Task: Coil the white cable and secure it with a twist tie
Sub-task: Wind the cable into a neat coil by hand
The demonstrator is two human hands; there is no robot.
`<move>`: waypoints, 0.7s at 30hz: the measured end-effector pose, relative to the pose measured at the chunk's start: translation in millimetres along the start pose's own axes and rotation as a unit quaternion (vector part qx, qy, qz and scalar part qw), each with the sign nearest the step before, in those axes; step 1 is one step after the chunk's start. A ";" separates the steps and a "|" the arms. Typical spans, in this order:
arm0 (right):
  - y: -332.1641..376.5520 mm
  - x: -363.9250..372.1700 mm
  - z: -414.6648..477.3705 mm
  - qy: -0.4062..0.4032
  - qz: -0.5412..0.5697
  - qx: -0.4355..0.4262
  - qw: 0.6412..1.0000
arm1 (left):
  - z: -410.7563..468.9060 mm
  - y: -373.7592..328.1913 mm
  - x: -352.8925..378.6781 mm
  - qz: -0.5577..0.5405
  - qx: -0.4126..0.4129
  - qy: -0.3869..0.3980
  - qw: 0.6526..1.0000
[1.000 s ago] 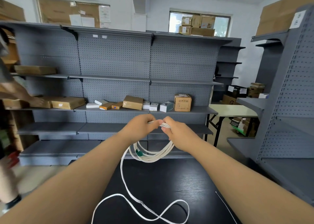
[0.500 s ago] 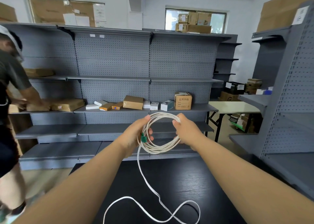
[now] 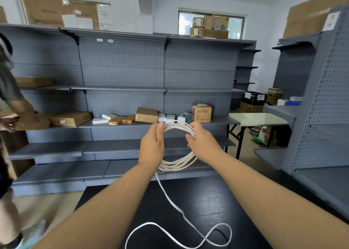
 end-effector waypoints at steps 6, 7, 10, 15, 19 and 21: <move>19.3 14.3 1.8 -0.001 -0.107 -0.060 0.992 | 5.0 3.0 -14.2 0.063 0.025 0.065 0.996; 20.4 18.5 1.5 0.008 -0.123 -0.062 0.990 | 6.0 4.6 -18.1 0.073 0.026 0.076 0.994; 21.7 29.8 -0.5 0.003 -0.142 -0.057 0.988 | 7.6 10.2 -29.2 0.086 0.027 0.102 0.991; 22.8 40.2 -1.8 -0.036 -0.129 -0.031 0.991 | -1.5 22.5 -30.0 -0.016 -0.044 0.121 0.992; 21.5 46.0 -7.9 -0.071 -0.099 -0.002 0.993 | -12.8 32.7 -26.5 -0.108 -0.130 0.142 0.975; 22.6 52.8 -13.6 -0.083 -0.068 0.010 0.994 | -16.1 33.3 -24.8 -0.138 -0.138 0.125 0.973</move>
Point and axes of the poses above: each hand's wrist, its own z-axis towards the middle knuckle, its own x-axis out of the palm, y = z × x, the point moved 2 cm from there along z, towards the middle knuckle, and after that the axes turned 15 degrees about y, right-handed, at the moved point
